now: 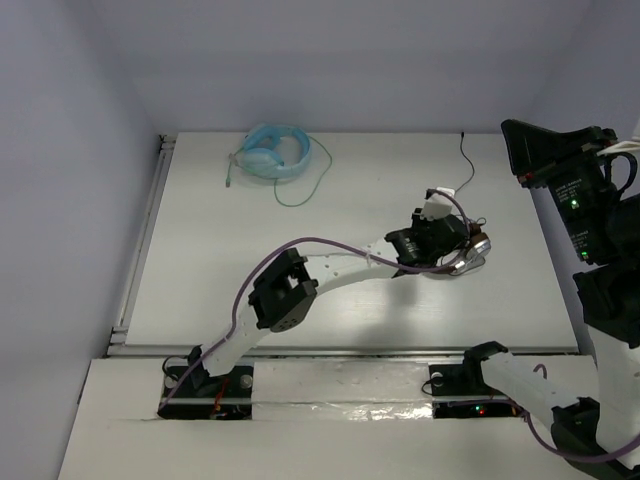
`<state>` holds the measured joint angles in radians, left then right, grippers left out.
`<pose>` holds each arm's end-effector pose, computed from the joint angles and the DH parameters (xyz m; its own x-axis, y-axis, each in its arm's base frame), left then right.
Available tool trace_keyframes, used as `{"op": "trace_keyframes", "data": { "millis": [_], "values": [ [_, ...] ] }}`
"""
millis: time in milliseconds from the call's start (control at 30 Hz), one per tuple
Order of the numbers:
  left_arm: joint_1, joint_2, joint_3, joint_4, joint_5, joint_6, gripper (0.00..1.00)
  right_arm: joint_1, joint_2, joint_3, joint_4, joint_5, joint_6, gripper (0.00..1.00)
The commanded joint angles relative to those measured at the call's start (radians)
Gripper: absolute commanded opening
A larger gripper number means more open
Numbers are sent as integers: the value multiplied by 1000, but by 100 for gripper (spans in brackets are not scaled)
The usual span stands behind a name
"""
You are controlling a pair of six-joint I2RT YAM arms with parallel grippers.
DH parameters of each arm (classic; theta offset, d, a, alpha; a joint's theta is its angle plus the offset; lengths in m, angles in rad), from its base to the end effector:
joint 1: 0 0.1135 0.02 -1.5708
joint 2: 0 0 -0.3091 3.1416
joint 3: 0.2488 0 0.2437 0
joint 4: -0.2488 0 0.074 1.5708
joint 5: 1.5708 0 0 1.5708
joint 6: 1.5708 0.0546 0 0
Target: Wrap the headphones
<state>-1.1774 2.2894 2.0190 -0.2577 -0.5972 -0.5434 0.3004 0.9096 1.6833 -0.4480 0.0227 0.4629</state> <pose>0.2469 -0.5147 0.2809 -0.4640 0.0025 -0.8859 0.3945 0.8959 -0.2041 0.0759 0.0222 0.6066 0.1506 0.5140 -0.8445 -0.3828 0.8179 0.4296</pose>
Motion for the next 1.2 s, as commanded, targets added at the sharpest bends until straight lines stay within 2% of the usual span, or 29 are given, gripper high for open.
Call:
{"op": "trace_keyframes", "data": {
  "millis": [0,33,67,100,200,567,667,700,800,933,967,1033,1100,1167],
  "values": [
    [-4,36,98,-101,-70,-44,34,-6,-9,-42,5,-7,-30,30],
    [-4,66,130,-107,-76,-50,42,-6,-20,-53,6,-15,-30,46],
    [-4,80,144,-118,-81,-58,42,-6,-20,-65,6,-42,-30,50],
    [-4,91,152,-133,-87,-76,51,-6,-35,-77,8,-62,-29,51],
    [5,117,147,-147,-93,-113,58,-6,-70,-134,15,-78,-20,51],
    [15,216,149,-129,-39,-179,57,-6,-107,-235,32,-187,19,50],
    [24,237,152,-127,-33,-173,49,-6,-110,-243,40,-193,25,50],
    [24,240,150,-132,-36,-164,43,-6,-112,-250,43,-194,32,49],
    [53,214,112,-137,-52,-145,17,-6,-127,-281,64,-181,46,49],
    [62,135,-3,-94,-101,-121,10,-6,-120,-298,74,-188,49,49],
    [73,124,-34,-89,-108,-119,11,-6,-115,-298,75,-190,49,49],
    [73,102,-57,-68,-107,-106,26,-6,-107,-304,83,-195,51,49],
    [73,104,-60,-66,-104,-90,35,-6,-104,-313,92,-193,56,49],
    [73,123,-46,-68,-90,-70,36,-6,-100,-313,94,-191,59,49]
  ]
}}
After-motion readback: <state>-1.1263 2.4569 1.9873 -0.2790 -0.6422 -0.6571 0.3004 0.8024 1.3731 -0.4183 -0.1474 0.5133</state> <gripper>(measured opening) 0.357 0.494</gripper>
